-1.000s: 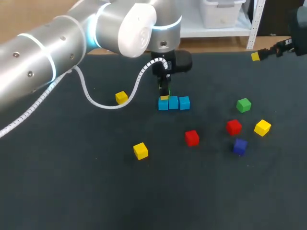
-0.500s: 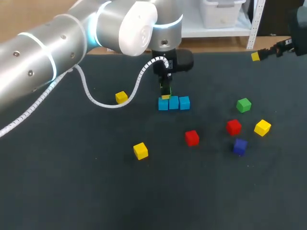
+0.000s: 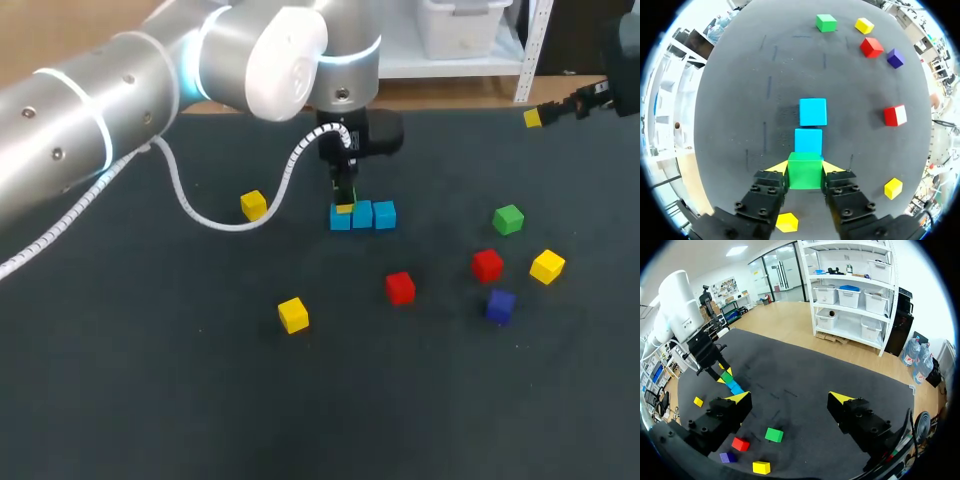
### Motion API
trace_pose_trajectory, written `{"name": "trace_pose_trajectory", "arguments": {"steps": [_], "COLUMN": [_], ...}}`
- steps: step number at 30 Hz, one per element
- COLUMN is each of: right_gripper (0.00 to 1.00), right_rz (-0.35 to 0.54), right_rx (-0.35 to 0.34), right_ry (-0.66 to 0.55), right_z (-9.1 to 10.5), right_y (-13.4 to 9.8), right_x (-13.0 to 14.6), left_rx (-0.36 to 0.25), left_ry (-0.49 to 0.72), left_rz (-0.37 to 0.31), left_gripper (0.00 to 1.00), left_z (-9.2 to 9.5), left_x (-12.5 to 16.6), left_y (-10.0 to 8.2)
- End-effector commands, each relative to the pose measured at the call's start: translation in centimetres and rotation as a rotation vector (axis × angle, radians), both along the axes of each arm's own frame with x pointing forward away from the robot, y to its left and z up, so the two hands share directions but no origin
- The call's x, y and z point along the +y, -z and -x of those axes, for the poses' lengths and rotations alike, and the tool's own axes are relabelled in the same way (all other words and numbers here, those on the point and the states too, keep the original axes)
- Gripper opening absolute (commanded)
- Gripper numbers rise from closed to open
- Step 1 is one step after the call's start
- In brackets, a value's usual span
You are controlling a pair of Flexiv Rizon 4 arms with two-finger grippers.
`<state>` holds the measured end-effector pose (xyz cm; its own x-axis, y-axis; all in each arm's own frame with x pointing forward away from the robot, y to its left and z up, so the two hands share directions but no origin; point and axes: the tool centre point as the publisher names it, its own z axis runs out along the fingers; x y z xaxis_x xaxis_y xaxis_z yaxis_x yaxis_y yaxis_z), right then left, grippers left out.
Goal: Place the blue cubes, place green cubes on the blue cubes, place the yellow cubes on the green cubes, then place the red cubes on the yellow cubes, and place purple cube on the red cubes.
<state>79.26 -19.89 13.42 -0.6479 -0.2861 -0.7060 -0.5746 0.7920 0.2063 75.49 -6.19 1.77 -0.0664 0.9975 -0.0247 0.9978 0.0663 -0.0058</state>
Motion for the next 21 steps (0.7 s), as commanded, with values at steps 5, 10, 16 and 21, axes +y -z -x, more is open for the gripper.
{"name": "trace_pose_trajectory", "arguments": {"steps": [5,10,16,21], "right_gripper": [1.0,1.0,1.0,1.0], "right_rz": [-0.004,-0.004,-0.004,-0.004], "right_rx": [-0.001,-0.001,-0.001,-0.001], "right_ry": [-0.003,-0.003,-0.003,-0.003], "right_z": [-0.1,-0.1,-0.1,-0.1], "right_y": [0.1,0.1,0.1,0.1], "right_x": [-0.04,-0.04,-0.04,-0.04], "left_rx": [-0.002,0.0,0.003,-0.004], "left_ry": [0.006,0.007,0.001,-0.005], "left_rz": [0.003,0.0,0.0,-0.006], "left_gripper": [0.28,0.35,1.0,1.0], "left_z": [0.18,0.16,0.13,0.09], "left_x": [-0.02,-0.04,0.0,0.04], "left_y": [-0.02,0.01,0.05,0.03]}}
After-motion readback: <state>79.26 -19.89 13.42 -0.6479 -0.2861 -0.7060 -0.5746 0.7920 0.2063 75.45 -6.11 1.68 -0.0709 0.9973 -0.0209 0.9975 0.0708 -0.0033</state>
